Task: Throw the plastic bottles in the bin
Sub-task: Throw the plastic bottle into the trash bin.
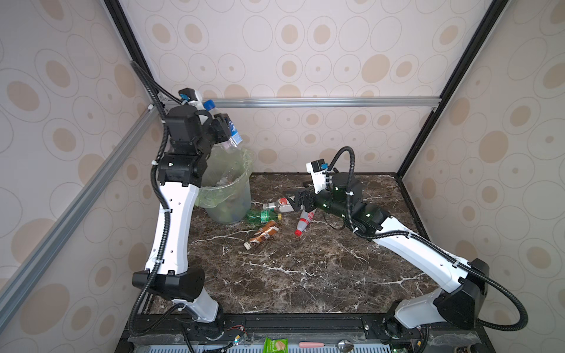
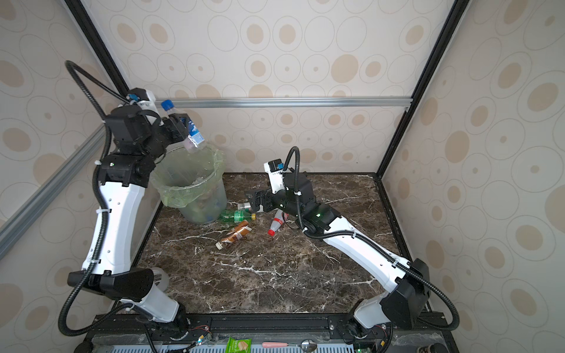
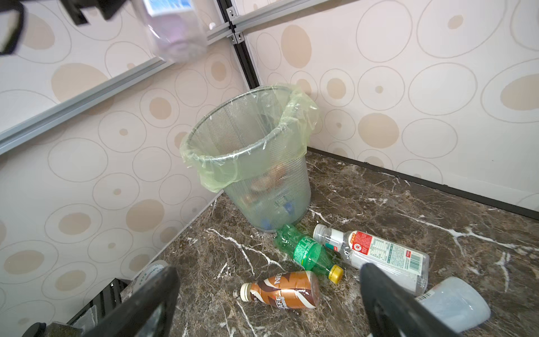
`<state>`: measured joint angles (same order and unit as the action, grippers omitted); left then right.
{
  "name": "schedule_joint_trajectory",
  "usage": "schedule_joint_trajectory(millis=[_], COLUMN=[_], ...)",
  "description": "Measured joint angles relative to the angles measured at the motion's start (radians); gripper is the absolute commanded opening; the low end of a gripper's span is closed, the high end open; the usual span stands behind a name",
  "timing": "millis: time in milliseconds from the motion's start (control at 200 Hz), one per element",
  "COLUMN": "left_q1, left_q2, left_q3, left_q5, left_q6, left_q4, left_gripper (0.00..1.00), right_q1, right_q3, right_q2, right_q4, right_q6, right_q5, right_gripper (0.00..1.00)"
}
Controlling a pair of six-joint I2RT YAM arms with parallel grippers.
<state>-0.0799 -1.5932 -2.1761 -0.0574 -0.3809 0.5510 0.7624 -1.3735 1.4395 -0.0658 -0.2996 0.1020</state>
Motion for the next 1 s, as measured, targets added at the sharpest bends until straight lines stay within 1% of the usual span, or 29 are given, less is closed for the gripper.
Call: schedule_joint_trajectory(millis=[200, 270, 310, 355, 450, 560, 630, 695, 1000], left_q1=[0.039, 0.043, 0.046, 0.05, 0.063, 0.074, 0.076, 0.076, 0.069], left_q2=[0.059, 0.067, 0.074, 0.082, 0.071, -0.018, -0.053, -0.051, 0.043], left_q3=[-0.005, 0.026, 0.067, 0.125, 0.239, 0.254, 0.269, 0.293, 0.274], left_q5=[0.027, 0.029, 0.03, 0.03, 0.023, 0.007, -0.002, -0.012, -0.076], left_q6=[0.024, 0.027, 0.027, 0.027, 0.024, 0.017, 0.015, 0.009, -0.014], left_q4=[0.012, 0.003, -0.006, -0.019, -0.016, 0.031, 0.042, 0.046, 0.012], left_gripper=[0.55, 0.56, 0.58, 0.63, 0.8, 0.99, 0.99, 0.99, 0.99], right_q1=[0.008, 0.009, 0.01, 0.01, 0.01, 0.01, 0.01, 0.01, 0.01], right_q3=[-0.001, -0.001, -0.001, -0.001, -0.001, -0.001, -0.001, -0.001, -0.001], right_q2=[0.011, 0.011, 0.011, 0.011, 0.011, 0.011, 0.011, 0.011, 0.014], right_q4=[-0.002, -0.002, -0.003, -0.003, -0.003, -0.01, -0.019, -0.024, -0.024], right_q6=[0.007, 0.01, 0.01, 0.01, 0.011, 0.014, 0.018, 0.02, 0.017], right_q5=[-0.001, -0.001, -0.002, -0.002, -0.002, -0.005, -0.009, -0.012, -0.012], right_gripper=[0.99, 0.99, 0.99, 0.99, 0.99, 0.99, 0.99, 0.99, 0.99])
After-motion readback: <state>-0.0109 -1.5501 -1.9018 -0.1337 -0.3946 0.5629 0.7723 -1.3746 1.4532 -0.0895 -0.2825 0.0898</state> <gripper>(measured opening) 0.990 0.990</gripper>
